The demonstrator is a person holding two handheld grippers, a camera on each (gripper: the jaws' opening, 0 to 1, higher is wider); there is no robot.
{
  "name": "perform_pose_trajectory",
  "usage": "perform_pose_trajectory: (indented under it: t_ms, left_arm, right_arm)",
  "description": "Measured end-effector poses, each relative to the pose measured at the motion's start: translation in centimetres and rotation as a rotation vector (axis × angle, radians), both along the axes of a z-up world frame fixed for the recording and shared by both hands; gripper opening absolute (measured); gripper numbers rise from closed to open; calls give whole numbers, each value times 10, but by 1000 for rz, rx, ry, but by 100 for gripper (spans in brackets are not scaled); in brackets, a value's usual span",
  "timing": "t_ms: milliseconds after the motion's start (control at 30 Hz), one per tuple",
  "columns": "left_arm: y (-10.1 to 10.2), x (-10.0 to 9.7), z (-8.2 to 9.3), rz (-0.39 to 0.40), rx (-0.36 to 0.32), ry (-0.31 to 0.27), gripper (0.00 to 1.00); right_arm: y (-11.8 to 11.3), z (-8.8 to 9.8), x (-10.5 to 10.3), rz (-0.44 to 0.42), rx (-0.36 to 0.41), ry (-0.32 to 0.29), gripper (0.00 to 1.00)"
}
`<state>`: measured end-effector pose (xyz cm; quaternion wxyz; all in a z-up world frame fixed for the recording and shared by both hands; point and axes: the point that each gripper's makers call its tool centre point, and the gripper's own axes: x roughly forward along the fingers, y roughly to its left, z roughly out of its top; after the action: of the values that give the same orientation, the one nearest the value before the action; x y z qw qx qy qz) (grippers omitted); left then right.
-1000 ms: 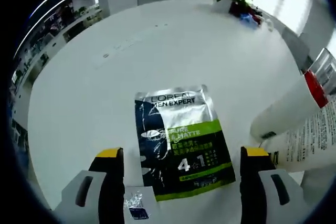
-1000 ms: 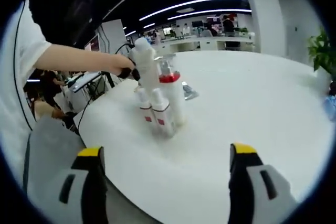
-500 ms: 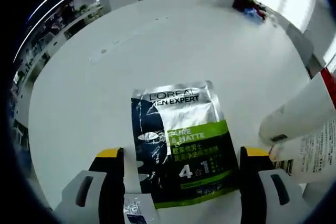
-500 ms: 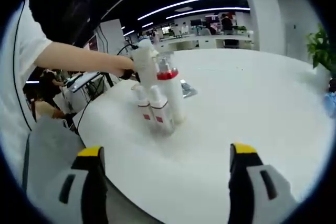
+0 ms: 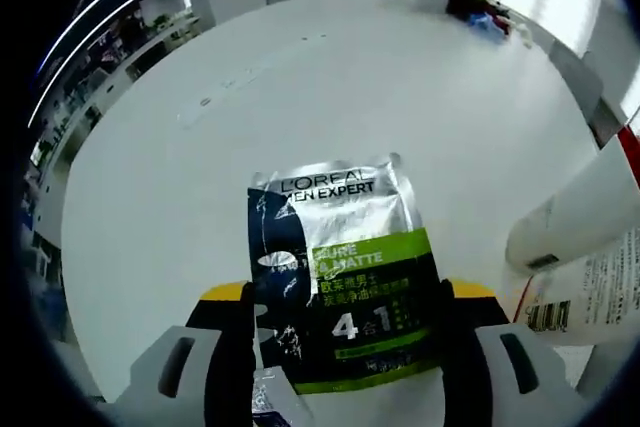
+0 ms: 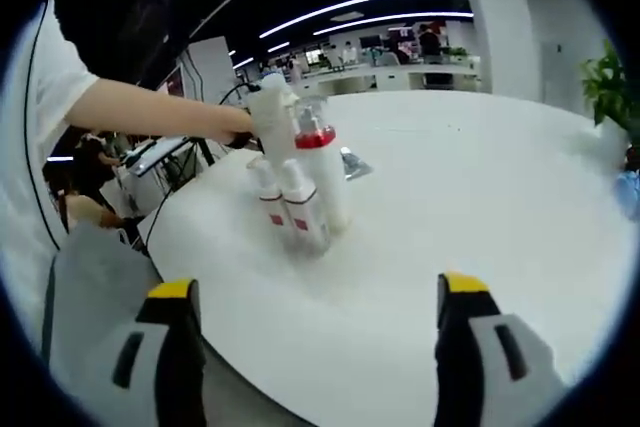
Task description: Arrange the skincare products in the storage area until every visible bottle or jar stands upright without overlapping.
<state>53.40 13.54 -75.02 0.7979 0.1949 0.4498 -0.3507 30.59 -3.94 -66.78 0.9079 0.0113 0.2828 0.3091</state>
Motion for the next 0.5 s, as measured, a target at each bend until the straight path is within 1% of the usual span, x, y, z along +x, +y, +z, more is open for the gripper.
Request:
perform_pose_trajectory:
  t_ms: [133, 167, 233, 333, 400, 433, 500]
  left_arm:
    - [-1, -1, -1, 1, -2, 0, 71]
    - [-1, -1, -1, 1, -3, -1, 70]
    - [-2, 0, 1, -8, -3, -20, 64]
    - [-2, 0, 0, 2, -3, -16, 63]
    - [-1, 0, 0, 9, -5, -20, 60]
    - [-1, 1, 0, 14, -6, -22, 56]
    - [0, 2, 1, 11, -12, -28, 43]
  right_arm:
    - [-1, 0, 0, -2, 0, 1, 99]
    - [-1, 0, -1, -3, 0, 2, 99]
    - [-1, 0, -1, -4, 0, 2, 99]
    - [-1, 0, -1, -5, 1, 3, 99]
    - [-1, 0, -2, -7, 2, 2, 99]
    - [-1, 0, -2, -8, 2, 1, 99]
    - [-2, 0, -2, -8, 2, 2, 98]
